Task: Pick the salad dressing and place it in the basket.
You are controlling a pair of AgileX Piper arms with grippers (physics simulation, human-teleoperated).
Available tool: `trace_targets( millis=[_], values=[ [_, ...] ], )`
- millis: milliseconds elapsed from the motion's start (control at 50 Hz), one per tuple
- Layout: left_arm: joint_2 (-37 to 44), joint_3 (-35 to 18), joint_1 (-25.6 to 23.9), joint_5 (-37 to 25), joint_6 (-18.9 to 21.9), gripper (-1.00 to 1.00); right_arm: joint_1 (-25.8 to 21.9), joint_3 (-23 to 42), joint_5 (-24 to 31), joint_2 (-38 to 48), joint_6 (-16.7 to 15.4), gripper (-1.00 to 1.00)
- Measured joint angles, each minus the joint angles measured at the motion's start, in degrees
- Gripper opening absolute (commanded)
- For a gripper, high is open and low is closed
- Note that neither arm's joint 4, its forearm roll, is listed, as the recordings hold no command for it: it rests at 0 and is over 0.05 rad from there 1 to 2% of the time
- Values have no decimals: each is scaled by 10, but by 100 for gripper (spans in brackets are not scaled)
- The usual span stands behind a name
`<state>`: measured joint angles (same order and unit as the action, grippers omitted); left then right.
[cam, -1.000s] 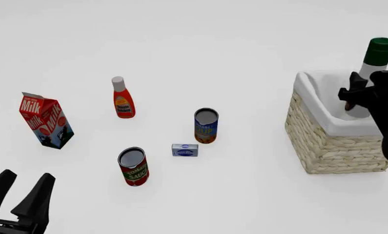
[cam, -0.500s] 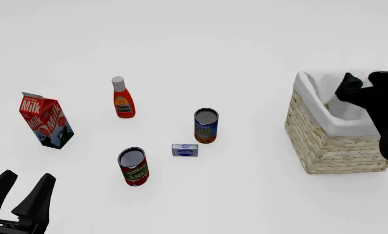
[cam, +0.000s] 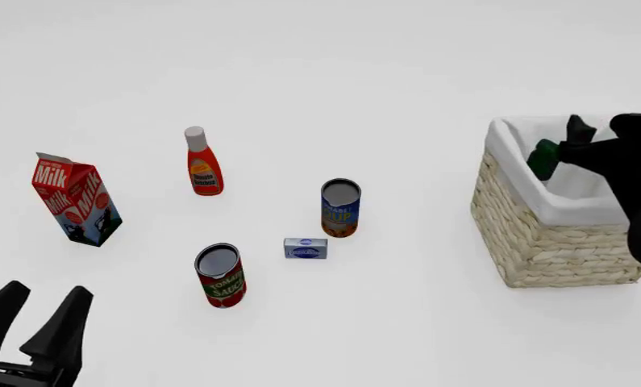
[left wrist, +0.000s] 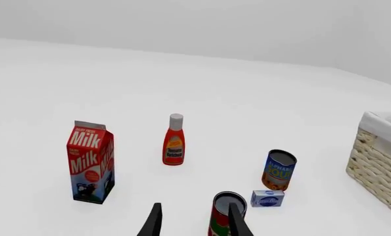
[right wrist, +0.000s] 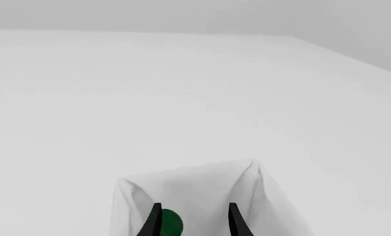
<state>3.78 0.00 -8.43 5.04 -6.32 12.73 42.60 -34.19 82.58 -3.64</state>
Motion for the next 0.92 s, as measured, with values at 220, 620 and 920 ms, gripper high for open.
trace_targets(
  millis=[220,620,920],
  values=[
    [-3,0,0,-4,0,100,-8,-16,17,-47,-2,100],
    [-7,0,-3,-8,0,100,-26,-96,89,-228,0,100],
    [-15,0,-7,-14,0,100,-41,-166,155,-366,8,100]
  ],
)
